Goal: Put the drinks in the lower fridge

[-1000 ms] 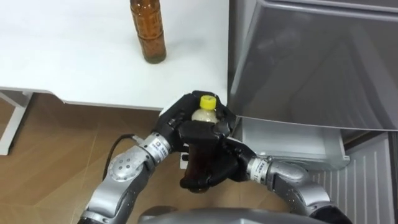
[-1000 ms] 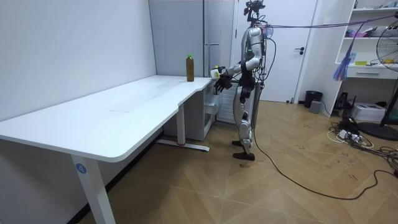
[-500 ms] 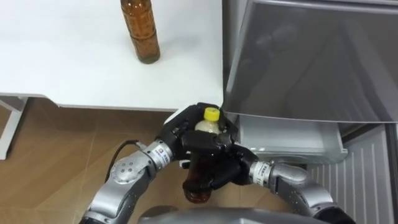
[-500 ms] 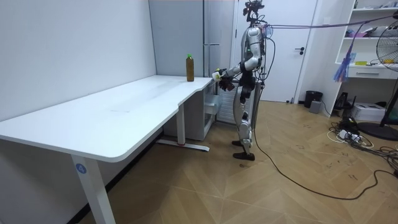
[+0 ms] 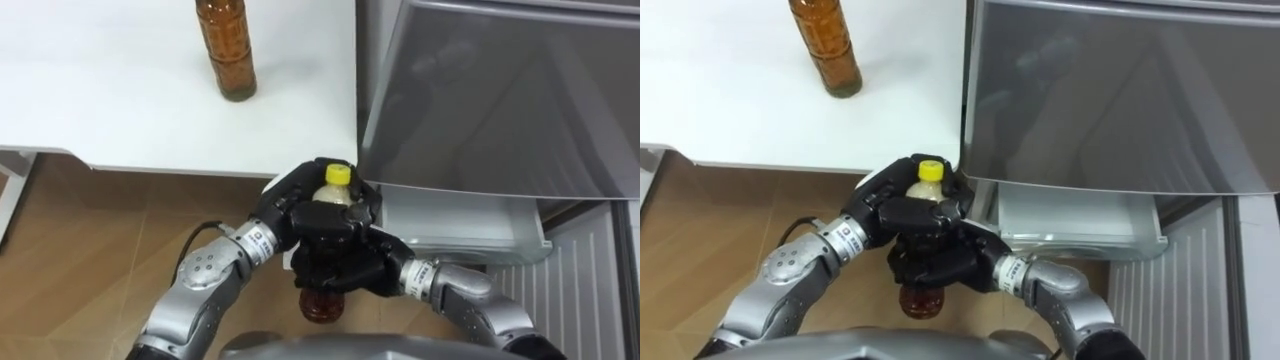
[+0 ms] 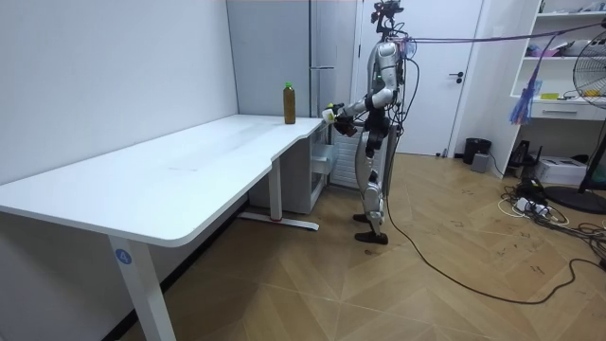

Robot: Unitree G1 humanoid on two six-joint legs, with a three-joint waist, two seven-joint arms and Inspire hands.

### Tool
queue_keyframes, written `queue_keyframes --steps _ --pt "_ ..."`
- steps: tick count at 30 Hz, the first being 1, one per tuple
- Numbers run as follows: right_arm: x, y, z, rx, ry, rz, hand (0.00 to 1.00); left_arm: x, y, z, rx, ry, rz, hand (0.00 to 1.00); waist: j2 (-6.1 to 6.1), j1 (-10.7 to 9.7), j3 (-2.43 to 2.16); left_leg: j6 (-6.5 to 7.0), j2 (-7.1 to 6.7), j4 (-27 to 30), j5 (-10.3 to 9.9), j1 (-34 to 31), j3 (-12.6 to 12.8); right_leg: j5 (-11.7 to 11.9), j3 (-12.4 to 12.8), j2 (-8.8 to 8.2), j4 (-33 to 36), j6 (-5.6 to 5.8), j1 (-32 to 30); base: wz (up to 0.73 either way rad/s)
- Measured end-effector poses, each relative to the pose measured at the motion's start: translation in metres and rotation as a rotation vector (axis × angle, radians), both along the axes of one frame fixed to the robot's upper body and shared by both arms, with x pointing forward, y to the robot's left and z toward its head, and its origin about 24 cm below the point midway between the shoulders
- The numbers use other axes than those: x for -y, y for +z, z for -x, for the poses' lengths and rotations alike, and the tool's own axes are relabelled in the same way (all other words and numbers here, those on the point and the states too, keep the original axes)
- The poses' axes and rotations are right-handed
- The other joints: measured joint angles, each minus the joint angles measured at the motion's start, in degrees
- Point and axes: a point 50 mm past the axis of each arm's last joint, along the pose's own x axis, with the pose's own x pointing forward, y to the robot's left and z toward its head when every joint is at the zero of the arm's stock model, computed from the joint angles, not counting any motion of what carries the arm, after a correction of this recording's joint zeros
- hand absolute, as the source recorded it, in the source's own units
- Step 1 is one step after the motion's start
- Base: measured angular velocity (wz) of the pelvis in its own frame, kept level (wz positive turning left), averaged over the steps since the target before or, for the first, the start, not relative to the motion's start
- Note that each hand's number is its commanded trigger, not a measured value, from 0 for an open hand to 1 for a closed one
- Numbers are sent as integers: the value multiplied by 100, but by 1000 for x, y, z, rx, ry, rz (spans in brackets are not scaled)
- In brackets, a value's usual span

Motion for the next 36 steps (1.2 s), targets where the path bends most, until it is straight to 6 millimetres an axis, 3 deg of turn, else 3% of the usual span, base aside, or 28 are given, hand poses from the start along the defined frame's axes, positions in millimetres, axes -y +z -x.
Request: queue_keyframes --steps 2,3,4,5,6,30,36 --pt "1 0 -1 5 -5 -1 100 1 0 -1 2 8 6 100 2 3 0 0 2 13 -17 -60 0 1 3 3 2 -2 -46 0" --pt "1 1 -1 8 -9 -1 100 1 1 -1 2 15 10 84 3 4 0 0 1 15 -17 -76 2 3 5 2 12 -4 -72 0" --pt "2 0 -1 7 -12 0 100 2 1 -1 2 17 11 67 5 5 2 0 1 13 -17 -77 1 3 5 2 12 -4 -74 0" --pt "2 0 -1 7 -16 1 100 2 1 -1 1 21 9 38 10 0 5 0 1 12 -17 -74 0 3 5 3 12 -4 -73 0" --pt "3 0 -1 8 -23 -2 100 2 1 -2 2 27 11 0 17 -2 9 0 2 11 -17 -74 -10 3 4 4 11 -4 -73 0" --pt "17 -16 13 -104 -22 43 100 2 10 -11 63 35 7 0 73 3 31 0 44 30 -17 -61 20 4 -1 4 2 -6 -70 0" --pt "20 -16 12 -102 -27 48 100 -2 29 -16 147 24 -7 0 123 -3 61 -2 46 98 -28 -76 -14 8 4 -1 34 -13 -69 0"
